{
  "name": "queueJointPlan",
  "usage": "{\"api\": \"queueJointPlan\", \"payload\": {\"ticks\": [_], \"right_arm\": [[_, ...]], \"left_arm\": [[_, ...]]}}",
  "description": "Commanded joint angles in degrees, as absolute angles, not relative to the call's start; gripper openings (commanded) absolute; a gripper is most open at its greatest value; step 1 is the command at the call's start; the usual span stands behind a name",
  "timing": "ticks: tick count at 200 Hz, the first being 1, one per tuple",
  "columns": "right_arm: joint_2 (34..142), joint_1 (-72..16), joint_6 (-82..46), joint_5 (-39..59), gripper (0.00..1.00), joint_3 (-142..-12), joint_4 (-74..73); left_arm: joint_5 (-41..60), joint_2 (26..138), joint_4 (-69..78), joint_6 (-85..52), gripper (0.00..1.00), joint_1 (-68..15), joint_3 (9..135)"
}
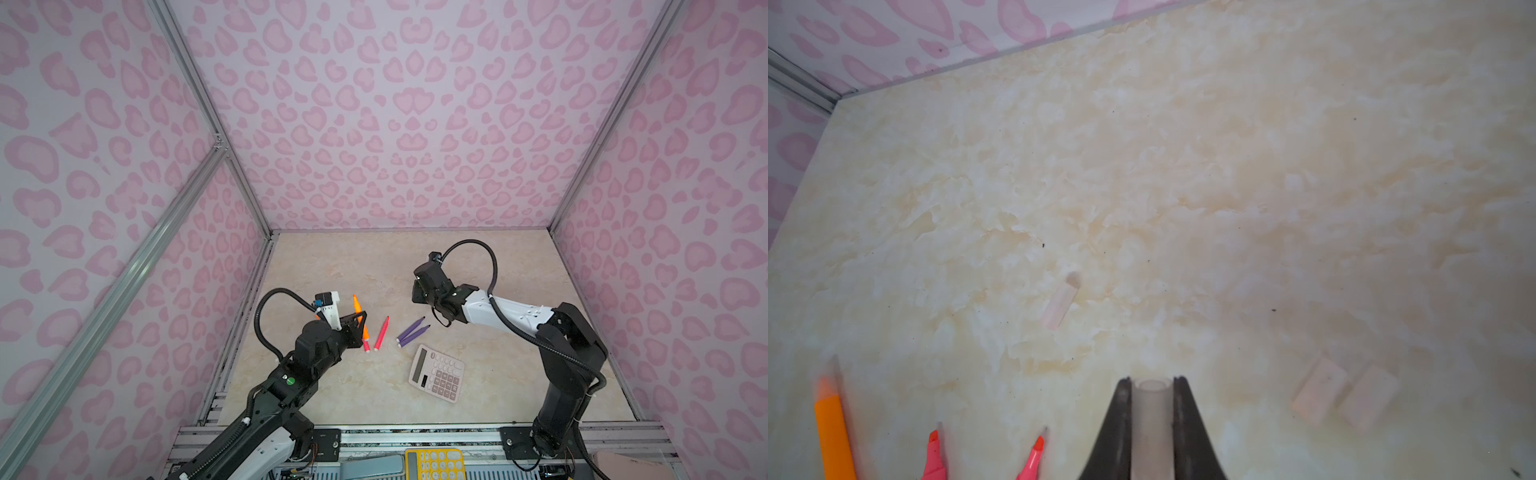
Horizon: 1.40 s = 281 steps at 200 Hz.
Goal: Insert the pens into the pen caps
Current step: 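Lift the pink cap toward the highlighter with right gripper while left gripper approaches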
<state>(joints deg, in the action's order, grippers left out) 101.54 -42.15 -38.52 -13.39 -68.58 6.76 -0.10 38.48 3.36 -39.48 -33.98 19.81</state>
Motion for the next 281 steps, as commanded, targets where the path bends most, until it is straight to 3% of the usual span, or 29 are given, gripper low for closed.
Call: {"api": "queueJointPlan", "payload": {"ticks": [1,25,74,127,208,281], "right_arm": [[96.6,-41.9,-36.9,-12.3,0.0,-62.8,-1.5],[91.1,-41.9,-37.5,-8.9,0.0,-55.6,-9.4],[82.5,-42.2,-36.9,-8.5,0.0,-47.1,-14.5],[81.3,-42.2,-36.5,-6.7,0.0,-44.3,-18.2],[81.6,-42.3,-37.0,-5.0,0.0,-42.3,-22.7],[81.4,-43.0,-36.8,-3.6,0.0,-41.8,-24.3]], "left_arm": [[4.9,34.8,8.1,-41.2,0.04,-35.5,13.9],[3.2,30.0,2.2,-36.5,0.04,-35.9,15.8],[5.9,29.7,11.9,-35.0,0.04,-35.9,10.5],[11.4,42.7,24.9,-36.6,0.04,-36.0,9.8],[10.2,62.9,38.0,-35.8,0.04,-42.4,14.1],[12.1,73.2,43.6,-33.4,0.04,-45.4,18.4]]}}
